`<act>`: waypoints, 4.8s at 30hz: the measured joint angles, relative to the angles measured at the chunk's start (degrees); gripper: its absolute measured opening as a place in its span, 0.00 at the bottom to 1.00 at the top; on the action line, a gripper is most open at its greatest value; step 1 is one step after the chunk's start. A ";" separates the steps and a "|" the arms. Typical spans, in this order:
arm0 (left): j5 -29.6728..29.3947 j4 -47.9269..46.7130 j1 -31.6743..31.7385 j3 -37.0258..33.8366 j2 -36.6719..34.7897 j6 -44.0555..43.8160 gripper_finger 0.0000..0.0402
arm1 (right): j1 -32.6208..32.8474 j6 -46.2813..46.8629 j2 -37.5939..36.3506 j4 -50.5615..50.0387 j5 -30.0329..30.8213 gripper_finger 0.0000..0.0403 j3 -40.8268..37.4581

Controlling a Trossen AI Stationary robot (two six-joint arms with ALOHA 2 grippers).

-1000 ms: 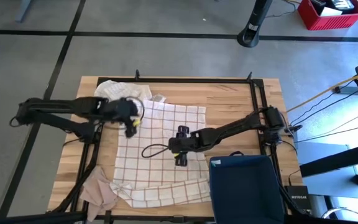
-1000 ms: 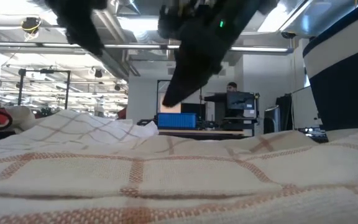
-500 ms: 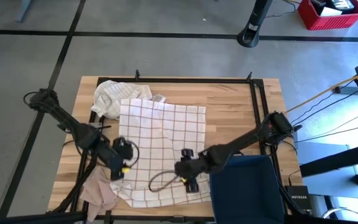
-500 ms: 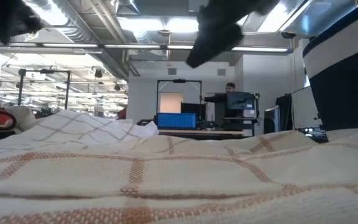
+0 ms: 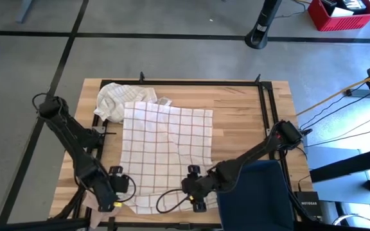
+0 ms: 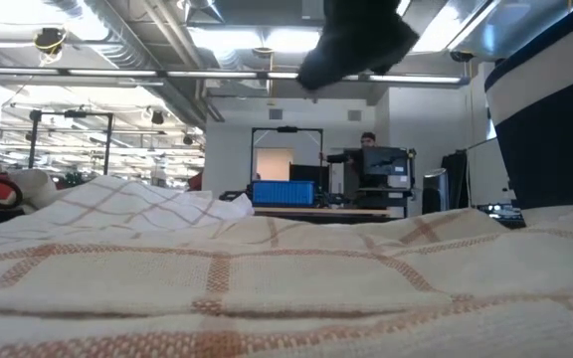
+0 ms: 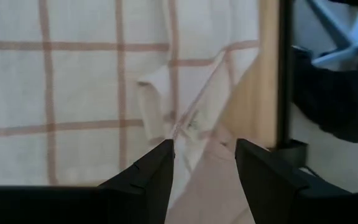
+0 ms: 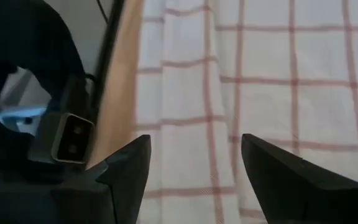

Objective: Fold towel
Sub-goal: Fold the white patterned towel

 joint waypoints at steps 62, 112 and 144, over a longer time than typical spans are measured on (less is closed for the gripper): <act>10.37 -4.60 8.74 -0.37 3.72 9.05 0.49 | 4.74 -8.37 0.31 -14.05 4.19 0.51 -0.28; -21.20 -19.91 3.03 -8.72 -6.16 -27.57 0.01 | 5.54 -2.70 7.15 -9.73 0.04 0.51 2.25; -21.18 -19.76 3.03 -8.72 -6.16 -26.14 0.01 | 5.66 1.56 8.98 -30.28 12.58 0.51 9.75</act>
